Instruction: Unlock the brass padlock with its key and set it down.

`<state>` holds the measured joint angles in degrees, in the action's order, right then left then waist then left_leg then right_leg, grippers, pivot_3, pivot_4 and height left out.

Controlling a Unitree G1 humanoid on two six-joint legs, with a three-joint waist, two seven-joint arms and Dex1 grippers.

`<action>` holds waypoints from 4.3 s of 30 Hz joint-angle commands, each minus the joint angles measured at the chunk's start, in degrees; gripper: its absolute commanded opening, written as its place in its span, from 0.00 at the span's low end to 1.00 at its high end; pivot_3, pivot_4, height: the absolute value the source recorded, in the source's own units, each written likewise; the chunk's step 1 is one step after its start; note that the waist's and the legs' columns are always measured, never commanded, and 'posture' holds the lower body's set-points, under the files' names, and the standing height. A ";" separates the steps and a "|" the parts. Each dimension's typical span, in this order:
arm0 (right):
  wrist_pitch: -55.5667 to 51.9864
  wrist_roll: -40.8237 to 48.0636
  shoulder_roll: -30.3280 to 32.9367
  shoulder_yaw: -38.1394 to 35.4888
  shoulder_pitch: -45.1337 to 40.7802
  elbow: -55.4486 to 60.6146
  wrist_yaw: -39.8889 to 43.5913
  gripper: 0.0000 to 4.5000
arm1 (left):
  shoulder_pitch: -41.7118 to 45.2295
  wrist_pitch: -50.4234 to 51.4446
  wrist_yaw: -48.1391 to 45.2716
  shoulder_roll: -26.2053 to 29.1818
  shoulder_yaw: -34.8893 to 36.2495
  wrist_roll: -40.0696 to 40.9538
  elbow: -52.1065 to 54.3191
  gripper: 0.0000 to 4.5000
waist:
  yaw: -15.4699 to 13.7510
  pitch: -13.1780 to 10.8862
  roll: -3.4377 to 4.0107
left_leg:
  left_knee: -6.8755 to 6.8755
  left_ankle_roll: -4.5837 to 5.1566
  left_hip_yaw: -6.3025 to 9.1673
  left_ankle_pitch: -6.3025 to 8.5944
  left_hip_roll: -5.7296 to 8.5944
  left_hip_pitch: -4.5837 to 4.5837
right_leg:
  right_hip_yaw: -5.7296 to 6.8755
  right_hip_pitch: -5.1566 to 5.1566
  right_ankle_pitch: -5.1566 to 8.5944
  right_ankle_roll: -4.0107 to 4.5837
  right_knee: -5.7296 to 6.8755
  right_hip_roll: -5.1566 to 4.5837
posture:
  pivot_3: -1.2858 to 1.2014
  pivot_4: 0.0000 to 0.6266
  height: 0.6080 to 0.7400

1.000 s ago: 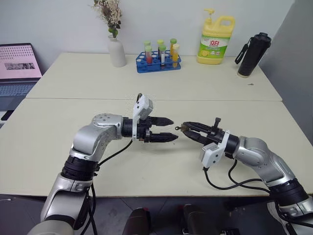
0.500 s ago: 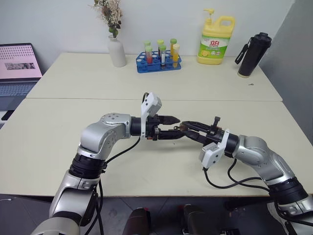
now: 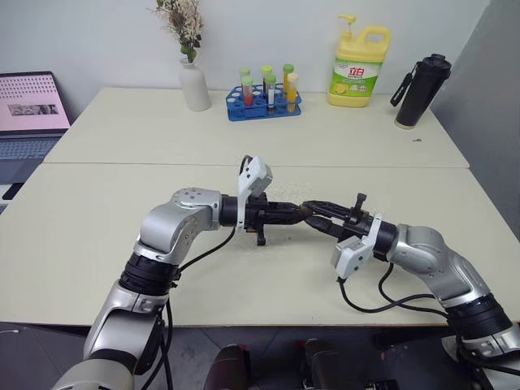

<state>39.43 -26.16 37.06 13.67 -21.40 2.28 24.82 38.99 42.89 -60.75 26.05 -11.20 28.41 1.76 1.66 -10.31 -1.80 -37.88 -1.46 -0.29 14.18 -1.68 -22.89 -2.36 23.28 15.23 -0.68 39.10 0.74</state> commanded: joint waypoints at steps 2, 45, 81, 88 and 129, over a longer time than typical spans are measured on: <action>1.60 0.76 -0.09 -0.71 -0.43 2.09 -0.71 0.21 | 1.41 -1.03 0.82 -0.71 0.53 -0.35 0.32 0.02 | 0.00 0.00 0.00 | 0.00 0.00 0.00 0.00 0.00 0.00 | 0.01 0.00 0.01 -0.01 0.00 0.00 | 0.52 0.24 1.00; 1.59 1.28 0.05 -1.13 0.33 2.60 -0.25 0.21 | 0.47 -1.90 -1.72 -1.16 1.01 1.10 0.64 0.04 | 0.00 0.00 0.00 | 0.00 0.00 0.01 0.00 0.00 0.00 | 0.01 0.00 0.01 -0.01 0.00 0.00 | 0.52 0.24 1.00; -51.87 47.70 5.93 -8.64 8.17 25.52 25.76 0.00 | -0.94 -7.17 -9.94 2.39 -1.54 -0.48 4.06 0.04 | -0.01 0.00 0.00 | -0.01 0.01 0.07 0.01 -0.01 -0.01 | 0.05 -0.04 0.00 -0.11 -0.06 0.05 | 0.52 0.24 1.00; -51.83 47.14 4.70 -8.62 6.47 23.37 27.01 0.00 | -2.54 -7.36 -10.96 3.30 -1.58 -0.45 5.42 0.04 | -0.01 0.00 0.00 | -0.01 0.01 0.07 0.01 -0.01 -0.01 | 0.07 -0.04 0.00 -0.11 -0.06 0.05 | 0.52 0.24 1.00; -51.55 45.88 5.31 -6.00 5.60 21.37 36.28 0.00 | -1.35 2.24 -10.00 4.95 0.47 7.71 7.37 0.04 | 0.00 0.00 0.01 | 0.00 0.02 0.08 0.01 -0.02 -0.01 | 0.08 -0.04 0.00 -0.11 -0.07 0.06 | 0.52 0.24 1.00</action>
<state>-12.14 19.11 41.93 8.08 -15.77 21.54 60.61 36.47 45.23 -70.70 30.65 -11.87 35.12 6.86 1.66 -10.31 -1.80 -37.88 -1.44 -0.21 14.19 -1.70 -22.90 -2.29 23.24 15.23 -0.80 39.04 0.80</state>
